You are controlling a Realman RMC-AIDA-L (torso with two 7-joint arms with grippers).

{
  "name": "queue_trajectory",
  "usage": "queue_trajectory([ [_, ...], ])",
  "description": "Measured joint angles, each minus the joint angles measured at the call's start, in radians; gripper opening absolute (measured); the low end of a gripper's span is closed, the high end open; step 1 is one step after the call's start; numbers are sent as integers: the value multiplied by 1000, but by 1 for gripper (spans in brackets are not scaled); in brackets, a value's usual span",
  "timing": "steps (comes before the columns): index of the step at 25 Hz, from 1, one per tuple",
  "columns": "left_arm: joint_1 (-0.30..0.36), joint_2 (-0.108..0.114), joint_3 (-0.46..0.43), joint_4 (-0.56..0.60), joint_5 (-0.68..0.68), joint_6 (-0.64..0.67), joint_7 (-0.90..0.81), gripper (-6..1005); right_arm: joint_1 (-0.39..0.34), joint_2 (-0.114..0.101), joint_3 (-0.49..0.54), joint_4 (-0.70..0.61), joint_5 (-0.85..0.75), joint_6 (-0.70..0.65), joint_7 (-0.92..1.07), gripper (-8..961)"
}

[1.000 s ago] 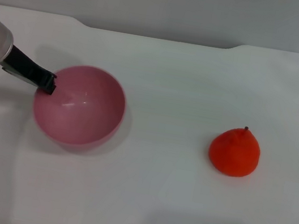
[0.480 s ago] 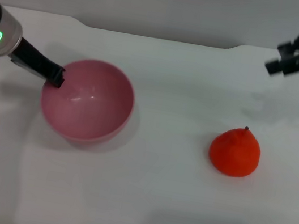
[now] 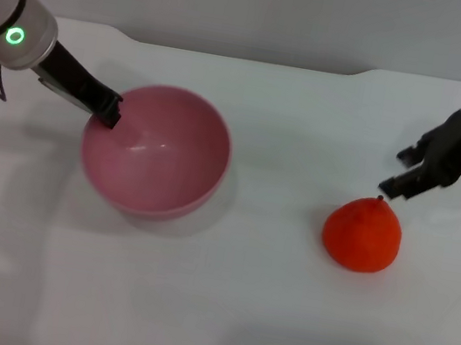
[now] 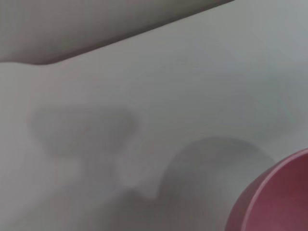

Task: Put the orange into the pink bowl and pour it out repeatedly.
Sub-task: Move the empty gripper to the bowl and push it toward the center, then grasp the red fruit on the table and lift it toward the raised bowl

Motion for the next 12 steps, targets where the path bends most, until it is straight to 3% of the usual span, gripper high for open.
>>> queue_trajectory([
  [12,-42,-10,9,23,1,48,-8,43,-22,53,-64,83,-66,143,-11,625],
])
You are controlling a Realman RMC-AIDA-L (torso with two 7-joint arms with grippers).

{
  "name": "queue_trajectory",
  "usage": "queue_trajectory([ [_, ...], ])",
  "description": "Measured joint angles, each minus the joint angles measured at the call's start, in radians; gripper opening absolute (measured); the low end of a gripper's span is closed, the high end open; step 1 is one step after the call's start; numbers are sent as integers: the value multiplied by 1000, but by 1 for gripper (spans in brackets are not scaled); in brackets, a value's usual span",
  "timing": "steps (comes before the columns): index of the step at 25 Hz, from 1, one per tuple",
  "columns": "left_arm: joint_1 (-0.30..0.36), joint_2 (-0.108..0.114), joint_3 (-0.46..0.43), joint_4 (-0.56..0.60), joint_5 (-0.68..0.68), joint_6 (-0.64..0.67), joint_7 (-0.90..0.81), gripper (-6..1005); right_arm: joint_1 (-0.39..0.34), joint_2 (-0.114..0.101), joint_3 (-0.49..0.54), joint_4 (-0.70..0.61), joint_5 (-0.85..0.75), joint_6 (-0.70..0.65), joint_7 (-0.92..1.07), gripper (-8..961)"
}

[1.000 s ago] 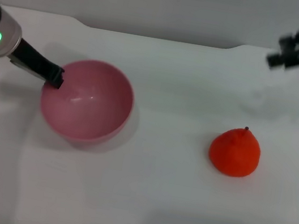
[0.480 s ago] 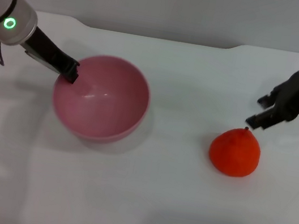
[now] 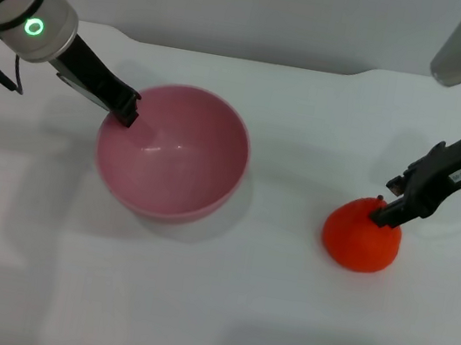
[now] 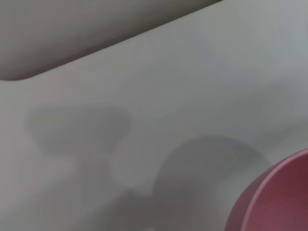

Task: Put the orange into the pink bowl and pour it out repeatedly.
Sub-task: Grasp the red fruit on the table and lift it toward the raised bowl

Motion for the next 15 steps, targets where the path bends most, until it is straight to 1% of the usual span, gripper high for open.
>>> queue_trajectory([
  [2,-3,-1,1,0,0,6,-1,43,-4,11,-1,5,-17,21,0,625],
  [6,-6,-3,2,1,1,19,-2,44,-8,26,-2,21,-33,54,3,624],
  [12,-7,-3,2,1,0,22,-3,44,-12,40,-3,26,-33,67,5,623],
  [15,-8,-3,2,1,0,22,-3,44,-15,43,-3,30,-31,67,-1,590],
])
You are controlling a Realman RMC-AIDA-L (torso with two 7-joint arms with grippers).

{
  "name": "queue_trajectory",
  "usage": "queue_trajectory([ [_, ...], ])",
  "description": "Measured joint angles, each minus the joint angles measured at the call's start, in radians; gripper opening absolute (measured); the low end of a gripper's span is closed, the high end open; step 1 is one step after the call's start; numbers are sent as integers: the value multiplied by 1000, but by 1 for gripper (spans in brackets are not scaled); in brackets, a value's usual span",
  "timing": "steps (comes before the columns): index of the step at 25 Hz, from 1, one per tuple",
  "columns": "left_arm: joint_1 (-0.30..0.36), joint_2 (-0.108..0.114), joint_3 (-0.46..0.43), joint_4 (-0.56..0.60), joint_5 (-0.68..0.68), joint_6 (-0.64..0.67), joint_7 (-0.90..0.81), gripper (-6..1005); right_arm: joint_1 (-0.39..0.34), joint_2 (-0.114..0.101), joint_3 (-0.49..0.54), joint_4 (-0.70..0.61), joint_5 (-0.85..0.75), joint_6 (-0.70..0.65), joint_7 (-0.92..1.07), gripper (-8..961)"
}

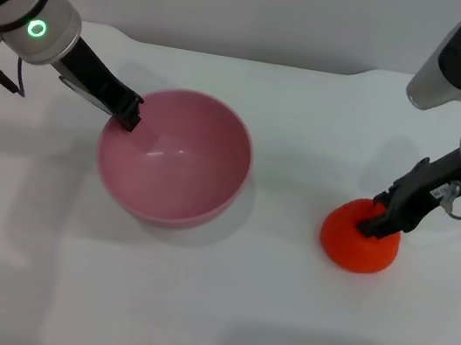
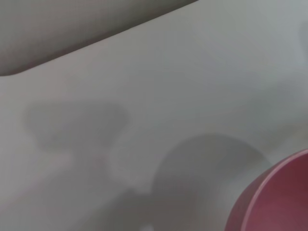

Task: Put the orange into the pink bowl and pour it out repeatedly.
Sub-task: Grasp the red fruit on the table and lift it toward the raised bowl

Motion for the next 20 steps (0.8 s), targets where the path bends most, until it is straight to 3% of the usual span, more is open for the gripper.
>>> queue_trajectory([
  [5,1,0,0,0,0,-4,2,44,-4,4,-2,2,2,-5,-23,535],
  [10,5,0,0,0,0,-5,4,44,-4,4,-3,-2,3,-7,-24,304],
  [13,6,0,0,0,0,-6,5,44,-5,3,3,-20,3,-7,-24,244],
  [16,7,-1,0,-2,0,-7,5,44,-19,3,13,-87,3,-18,-2,184],
  [20,6,-1,0,-2,0,-6,6,44,-44,4,35,-282,9,-80,34,150],
])
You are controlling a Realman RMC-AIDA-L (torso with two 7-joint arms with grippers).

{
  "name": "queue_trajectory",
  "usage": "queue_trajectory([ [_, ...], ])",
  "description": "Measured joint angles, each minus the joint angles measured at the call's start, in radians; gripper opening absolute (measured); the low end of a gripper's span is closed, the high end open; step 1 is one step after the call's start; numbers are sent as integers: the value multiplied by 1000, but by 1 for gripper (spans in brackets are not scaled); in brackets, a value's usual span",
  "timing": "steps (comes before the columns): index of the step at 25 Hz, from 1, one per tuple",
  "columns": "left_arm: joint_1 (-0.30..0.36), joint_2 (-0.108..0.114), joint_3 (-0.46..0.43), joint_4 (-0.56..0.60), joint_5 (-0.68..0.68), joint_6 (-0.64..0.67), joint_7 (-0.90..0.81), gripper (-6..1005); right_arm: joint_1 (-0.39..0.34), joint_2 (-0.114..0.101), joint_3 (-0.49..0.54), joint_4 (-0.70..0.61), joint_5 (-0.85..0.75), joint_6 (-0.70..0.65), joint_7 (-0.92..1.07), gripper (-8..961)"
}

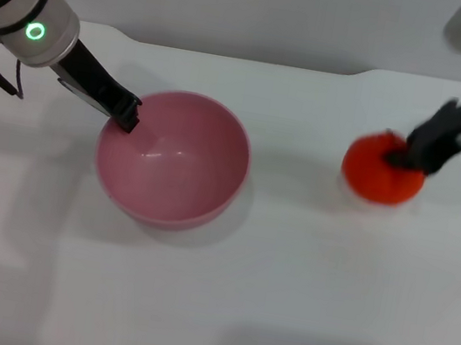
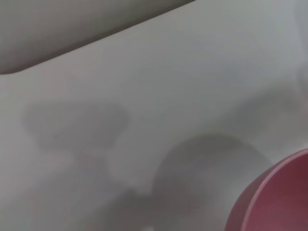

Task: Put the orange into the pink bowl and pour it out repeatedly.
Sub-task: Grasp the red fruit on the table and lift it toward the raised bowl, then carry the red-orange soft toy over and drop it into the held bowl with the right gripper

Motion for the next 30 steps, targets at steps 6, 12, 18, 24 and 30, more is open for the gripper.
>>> queue_trajectory([
  [6,-3,0,0,3,0,4,4,45,-41,19,28,-335,74,-57,7,104],
  [12,-17,-1,0,3,-1,5,5,45,-75,24,4,-495,271,-102,-7,77],
  [18,-35,-6,25,3,-7,5,5,45,-107,30,-58,-535,435,-161,-45,54],
  [24,-50,-14,58,3,-25,9,-3,45,-125,32,-118,-523,520,-171,-98,79],
  [30,-44,-15,90,2,-77,13,-5,45,-132,33,-163,-473,552,-166,-135,119],
])
